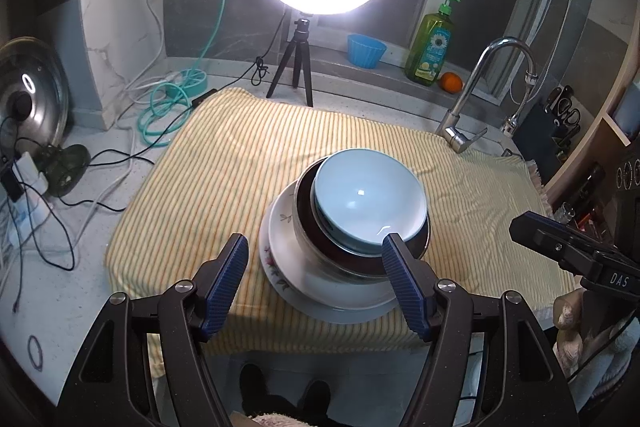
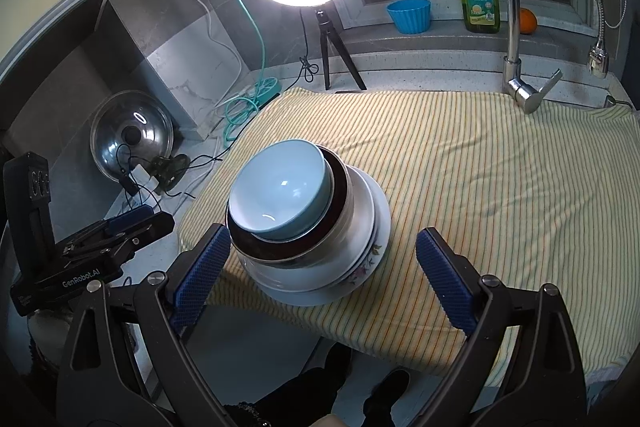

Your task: Organize plates and bowls

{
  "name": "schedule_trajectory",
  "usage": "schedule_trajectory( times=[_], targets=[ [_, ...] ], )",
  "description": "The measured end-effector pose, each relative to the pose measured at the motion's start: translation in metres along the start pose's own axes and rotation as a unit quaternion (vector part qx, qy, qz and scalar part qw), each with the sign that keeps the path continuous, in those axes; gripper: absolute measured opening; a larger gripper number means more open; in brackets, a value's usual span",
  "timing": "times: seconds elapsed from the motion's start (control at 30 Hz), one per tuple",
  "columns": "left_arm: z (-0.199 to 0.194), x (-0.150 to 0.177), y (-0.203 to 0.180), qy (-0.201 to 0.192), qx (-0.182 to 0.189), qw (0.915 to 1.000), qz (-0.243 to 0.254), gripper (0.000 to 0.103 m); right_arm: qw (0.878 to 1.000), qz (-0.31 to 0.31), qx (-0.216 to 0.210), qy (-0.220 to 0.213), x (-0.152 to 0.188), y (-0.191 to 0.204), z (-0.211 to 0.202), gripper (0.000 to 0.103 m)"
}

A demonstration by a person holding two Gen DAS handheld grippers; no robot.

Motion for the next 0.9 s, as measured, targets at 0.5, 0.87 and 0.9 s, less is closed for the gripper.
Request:
schedule_trajectory(
  times=[0.5,0.87,0.9],
  targets=[
    [-0.0008,0.0011,0.0027,0.01,0.001,0.9999,-0.005,0.069,1.0,0.002,-0.001,0.001,0.0046,0.002,0.0038,0.096],
    [-0.0008,-0.0022,0.0052,0.001,-0.005,1.0,-0.007,0.069,1.0,0.0,0.0,0.003,0.0046,-0.0007,0.0069,0.096],
    [0.0001,-0.0024,0.0057,0.002,-0.005,1.0,-0.007,0.069,1.0,0.0,0.0,0.003,0.0046,-0.0007,0.0069,0.096]
  ],
)
Point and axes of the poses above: each gripper's, at about its wrist camera, not at the fingertips, and z roughly the way its jaws point, y to its left, x to its underside, the point moved 2 cm from there along z, roughly the way its jaws point, and after that the axes turned 11 degrees about -x, right-handed, at the moved point
